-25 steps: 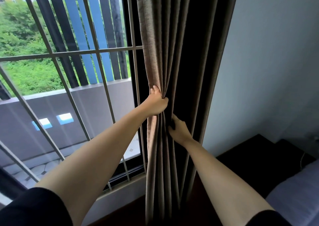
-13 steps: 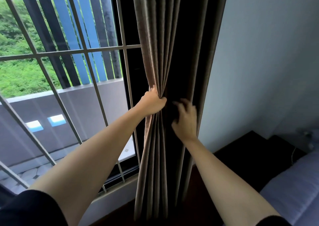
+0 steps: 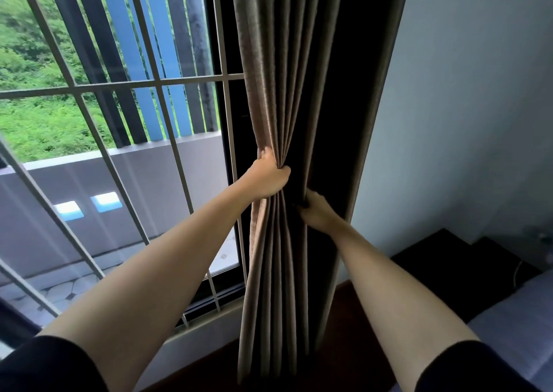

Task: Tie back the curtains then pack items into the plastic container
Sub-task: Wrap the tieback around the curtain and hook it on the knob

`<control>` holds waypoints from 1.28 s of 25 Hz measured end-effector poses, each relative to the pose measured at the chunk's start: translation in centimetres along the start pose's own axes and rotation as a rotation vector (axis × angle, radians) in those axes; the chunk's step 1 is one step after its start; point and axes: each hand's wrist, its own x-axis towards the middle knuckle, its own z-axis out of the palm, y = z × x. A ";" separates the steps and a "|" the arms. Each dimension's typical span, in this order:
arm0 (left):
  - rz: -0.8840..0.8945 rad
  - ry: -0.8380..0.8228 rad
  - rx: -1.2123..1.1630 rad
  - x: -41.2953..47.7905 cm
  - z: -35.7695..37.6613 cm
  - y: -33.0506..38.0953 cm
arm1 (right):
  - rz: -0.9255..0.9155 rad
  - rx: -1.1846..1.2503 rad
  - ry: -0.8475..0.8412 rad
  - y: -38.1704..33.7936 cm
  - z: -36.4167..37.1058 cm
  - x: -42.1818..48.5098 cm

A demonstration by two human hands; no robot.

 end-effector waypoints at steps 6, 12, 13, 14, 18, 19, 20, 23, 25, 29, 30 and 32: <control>-0.021 0.000 0.006 1.2 0.5 0.2 | 0.000 0.111 -0.130 1.1 3.0 -2.7; 0.002 -0.069 -0.022 0.9 0.8 1.7 | -0.020 0.088 -0.179 0.1 2.7 -2.9; 0.005 -0.061 -0.013 0.8 0.8 1.8 | -0.018 0.084 -0.173 0.0 2.8 -3.0; 0.008 -0.043 -0.003 0.7 1.0 2.0 | -0.019 0.073 -0.180 -0.1 2.9 -3.0; 0.010 0.112 0.052 0.5 1.4 2.2 | -0.065 -0.069 -0.231 0.0 2.3 -3.1; -0.002 0.127 0.046 0.4 1.4 2.2 | -0.102 -0.182 -0.053 0.0 2.1 -3.1; -0.019 0.127 0.041 0.2 1.3 2.2 | -0.139 -0.269 0.242 0.3 1.7 -2.7; -0.038 0.120 0.020 -0.3 1.0 1.6 | -0.071 -0.066 0.939 0.4 -2.1 -1.3; -0.038 0.118 -0.005 -0.8 0.8 1.2 | 0.004 0.178 0.833 0.9 -5.8 -0.1; -0.055 0.108 0.004 -0.9 0.4 0.7 | 0.124 0.128 0.343 2.4 -7.7 1.5; -0.056 0.101 0.003 -0.9 0.4 0.8 | 0.119 0.046 0.303 2.6 -6.7 1.5; -0.047 0.075 -0.015 -0.8 0.5 1.0 | 0.083 -0.024 0.206 2.8 -3.6 1.0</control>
